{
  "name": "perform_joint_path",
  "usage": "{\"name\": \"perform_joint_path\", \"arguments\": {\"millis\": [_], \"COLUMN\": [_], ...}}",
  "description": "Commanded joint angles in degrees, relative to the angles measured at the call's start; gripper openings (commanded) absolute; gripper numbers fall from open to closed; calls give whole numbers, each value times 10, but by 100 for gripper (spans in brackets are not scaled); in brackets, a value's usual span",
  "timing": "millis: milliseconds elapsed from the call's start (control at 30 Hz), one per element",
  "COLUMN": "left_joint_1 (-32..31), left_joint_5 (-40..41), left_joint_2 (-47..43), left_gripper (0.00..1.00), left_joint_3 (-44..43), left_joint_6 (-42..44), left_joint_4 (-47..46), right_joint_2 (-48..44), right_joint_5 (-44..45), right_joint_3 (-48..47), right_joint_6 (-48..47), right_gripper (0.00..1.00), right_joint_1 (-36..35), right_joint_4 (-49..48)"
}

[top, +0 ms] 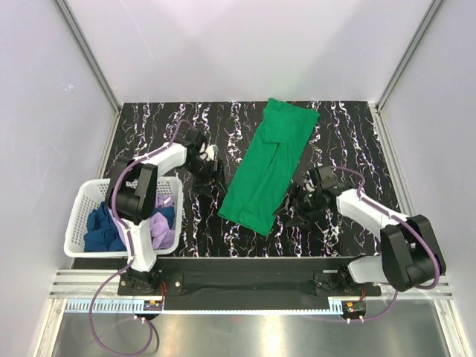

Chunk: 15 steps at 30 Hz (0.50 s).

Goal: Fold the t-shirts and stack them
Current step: Fold the tshirt

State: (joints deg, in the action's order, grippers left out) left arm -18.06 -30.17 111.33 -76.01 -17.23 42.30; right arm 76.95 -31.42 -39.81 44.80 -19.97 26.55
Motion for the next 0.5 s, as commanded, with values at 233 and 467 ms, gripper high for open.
{"name": "perform_joint_path", "arguments": {"millis": [233,467], "left_joint_1": [0,0], "left_joint_5": [-29,-29], "left_joint_2": [9,-1], "left_gripper": [67,59], "left_joint_3": [76,107], "left_joint_6": [33,39], "left_joint_4": [-17,-20], "right_joint_2": [72,102], "right_joint_5": [-37,-16], "right_joint_3": [83,101], "right_joint_6": [78,118], "right_gripper": [67,60], "right_joint_1": [-29,-39], "right_joint_4": [-214,-260]}}
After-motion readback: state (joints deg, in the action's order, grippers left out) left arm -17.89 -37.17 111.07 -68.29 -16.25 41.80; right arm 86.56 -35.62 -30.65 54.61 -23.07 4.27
